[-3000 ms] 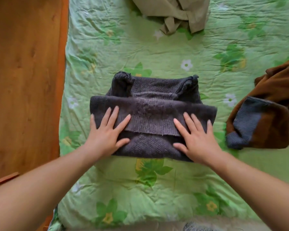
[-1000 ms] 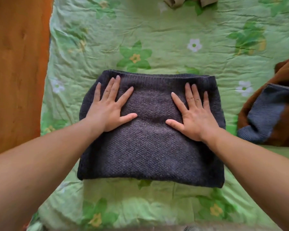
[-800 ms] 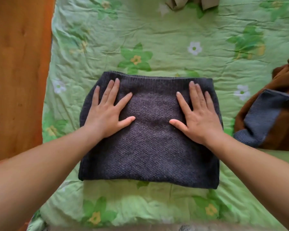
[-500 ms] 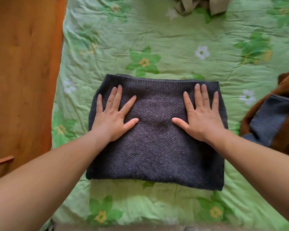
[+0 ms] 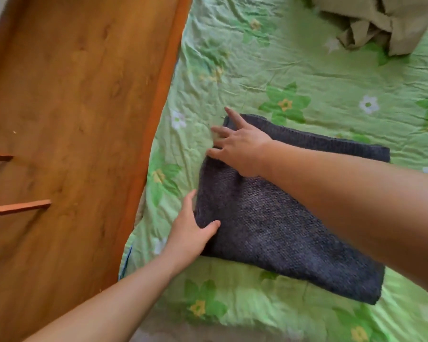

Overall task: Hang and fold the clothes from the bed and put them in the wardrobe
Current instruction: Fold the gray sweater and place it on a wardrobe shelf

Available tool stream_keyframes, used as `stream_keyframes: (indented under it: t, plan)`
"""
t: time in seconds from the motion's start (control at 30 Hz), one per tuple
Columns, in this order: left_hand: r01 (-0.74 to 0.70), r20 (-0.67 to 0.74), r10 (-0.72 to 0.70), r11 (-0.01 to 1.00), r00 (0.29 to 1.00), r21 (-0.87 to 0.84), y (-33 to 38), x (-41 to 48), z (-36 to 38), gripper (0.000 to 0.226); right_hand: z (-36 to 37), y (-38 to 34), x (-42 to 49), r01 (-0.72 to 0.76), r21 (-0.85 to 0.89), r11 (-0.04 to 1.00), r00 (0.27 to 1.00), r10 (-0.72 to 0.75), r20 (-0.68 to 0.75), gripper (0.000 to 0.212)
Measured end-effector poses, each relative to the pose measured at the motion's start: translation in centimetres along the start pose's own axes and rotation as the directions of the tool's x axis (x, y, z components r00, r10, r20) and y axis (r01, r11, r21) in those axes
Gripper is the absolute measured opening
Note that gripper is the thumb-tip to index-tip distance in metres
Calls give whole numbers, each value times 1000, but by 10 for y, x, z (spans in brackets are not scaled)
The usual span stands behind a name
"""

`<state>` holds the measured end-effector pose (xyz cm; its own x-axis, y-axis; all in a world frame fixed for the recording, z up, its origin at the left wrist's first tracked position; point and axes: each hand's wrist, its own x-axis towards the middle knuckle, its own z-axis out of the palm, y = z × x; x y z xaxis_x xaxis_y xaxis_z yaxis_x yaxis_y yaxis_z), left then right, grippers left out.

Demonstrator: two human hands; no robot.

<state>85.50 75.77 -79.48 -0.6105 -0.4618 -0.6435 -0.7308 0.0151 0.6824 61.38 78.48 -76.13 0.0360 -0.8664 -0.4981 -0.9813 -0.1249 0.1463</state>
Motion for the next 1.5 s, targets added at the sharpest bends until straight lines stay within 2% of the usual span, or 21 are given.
stream_keyframes:
  t: [0.13, 0.2, 0.33, 0.47, 0.57, 0.77, 0.9, 0.93, 0.97, 1.03, 1.1, 1.13, 1.2, 1.23, 1.27, 1.33, 1.4, 1.5]
  plan:
    - [91, 154, -67, 984, 986, -153, -3, -7, -7, 51, -19, 1, 3, -7, -73, 997, 992, 16, 127, 46]
    - [110, 223, -66, 975, 973, -193, 0, -9, -5, 46, -27, 6, 0, -11, -101, 995, 987, 27, 161, 43]
    - [98, 284, -33, 971, 958, -220, 11, -17, 1, 38, -29, 19, -30, 82, -77, 994, 996, -83, -9, 41]
    - [51, 358, 16, 983, 934, -177, 35, -38, 30, 38, -19, 38, -94, 33, -6, 999, 999, -33, -2, 49]
    - [-57, 397, 92, 993, 913, -99, 61, -47, 66, 38, -10, 48, -148, -4, 63, 998, 1000, 6, -24, 57]
    - [-223, 488, 119, 961, 865, 161, 113, -67, 148, 35, 37, 65, -238, -57, 80, 995, 998, 60, -31, 28]
    - [-204, 472, 80, 955, 878, 217, 141, -79, 206, 34, 78, 78, -283, -157, -6, 988, 973, 154, -171, 11]
    - [-185, 469, 60, 957, 881, 225, 146, -80, 221, 34, 90, 79, -291, -203, -21, 979, 966, 196, -167, 13]
    - [-164, 469, 32, 956, 883, 242, 148, -79, 235, 35, 104, 80, -297, -246, -25, 969, 963, 241, -124, 19]
    - [-134, 480, -34, 940, 877, 312, 149, -76, 258, 44, 126, 76, -302, -309, -7, 951, 947, 308, 92, 31]
    - [-121, 495, -89, 919, 864, 376, 145, -73, 273, 56, 142, 70, -303, -330, 4, 944, 902, 314, 295, 40]
    - [-129, 499, -92, 912, 862, 390, 142, -73, 278, 57, 147, 67, -303, -371, 50, 927, 890, 339, 306, 40]
    - [-183, 480, -23, 908, 877, 378, 139, -79, 279, 52, 147, 64, -301, -492, 234, 838, 870, 472, 140, 31]
    - [-245, 426, 75, 900, 902, 360, 136, -83, 274, 46, 147, 64, -297, -513, 326, 794, 845, 533, 30, 28]
    - [-335, 329, 213, 864, 920, 376, 133, -85, 267, 42, 148, 66, -290, -509, 389, 768, 816, 574, -66, 31]
    - [-447, 131, 457, 703, 880, 554, 122, -83, 252, 49, 147, 72, -268, -483, 459, 745, 781, 604, -159, 49]
    - [-396, 76, 504, 568, 861, 721, 107, -79, 243, 70, 145, 75, -243, -458, 478, 749, 809, 575, -126, 69]
    - [-377, 184, 449, 388, 874, 841, 76, -70, 248, 85, 162, 66, -214, -412, 414, 811, 863, 494, -108, 78]
